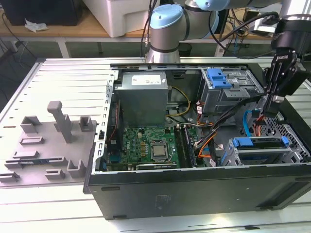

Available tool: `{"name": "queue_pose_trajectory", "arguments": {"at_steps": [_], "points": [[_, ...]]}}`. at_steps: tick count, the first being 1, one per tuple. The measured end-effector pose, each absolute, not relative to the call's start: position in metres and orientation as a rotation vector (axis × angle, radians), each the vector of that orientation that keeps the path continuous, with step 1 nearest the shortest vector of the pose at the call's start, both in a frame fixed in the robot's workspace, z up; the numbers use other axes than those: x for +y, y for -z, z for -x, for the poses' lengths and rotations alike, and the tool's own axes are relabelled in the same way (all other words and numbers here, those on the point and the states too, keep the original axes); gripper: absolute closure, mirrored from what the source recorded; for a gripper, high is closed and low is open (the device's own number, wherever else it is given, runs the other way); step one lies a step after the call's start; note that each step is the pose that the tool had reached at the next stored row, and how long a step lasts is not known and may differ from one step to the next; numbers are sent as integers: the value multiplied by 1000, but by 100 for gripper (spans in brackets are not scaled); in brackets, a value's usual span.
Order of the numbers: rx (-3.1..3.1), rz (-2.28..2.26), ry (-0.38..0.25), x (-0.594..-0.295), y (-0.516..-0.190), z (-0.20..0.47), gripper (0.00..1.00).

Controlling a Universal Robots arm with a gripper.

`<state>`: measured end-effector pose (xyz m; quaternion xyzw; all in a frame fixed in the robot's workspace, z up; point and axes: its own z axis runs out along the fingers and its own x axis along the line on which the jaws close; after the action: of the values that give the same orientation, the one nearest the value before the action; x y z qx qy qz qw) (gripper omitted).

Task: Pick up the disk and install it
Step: 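Insert the first disk wire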

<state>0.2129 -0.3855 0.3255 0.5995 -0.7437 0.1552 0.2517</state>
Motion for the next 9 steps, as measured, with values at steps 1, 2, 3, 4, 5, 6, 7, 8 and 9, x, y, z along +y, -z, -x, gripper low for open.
{"name": "queue_pose_trajectory", "arguments": {"at_steps": [1,2,3,4,5,6,7,8,9], "points": [[-2024,-1631,-423,-386,-327,-211,84],[-2024,-1631,-423,-385,-328,-210,84],[-2025,-1632,-425,-386,-329,-208,84],[-2026,-1632,-427,-386,-330,-207,84],[-2028,-1633,-429,-386,-332,-205,84],[-2029,-1634,-432,-386,-333,-204,84],[-2030,-1639,-438,-386,-336,-203,84],[-2030,-1643,-441,-386,-337,-203,84],[-2030,-1647,-443,-387,-337,-203,84]]}}
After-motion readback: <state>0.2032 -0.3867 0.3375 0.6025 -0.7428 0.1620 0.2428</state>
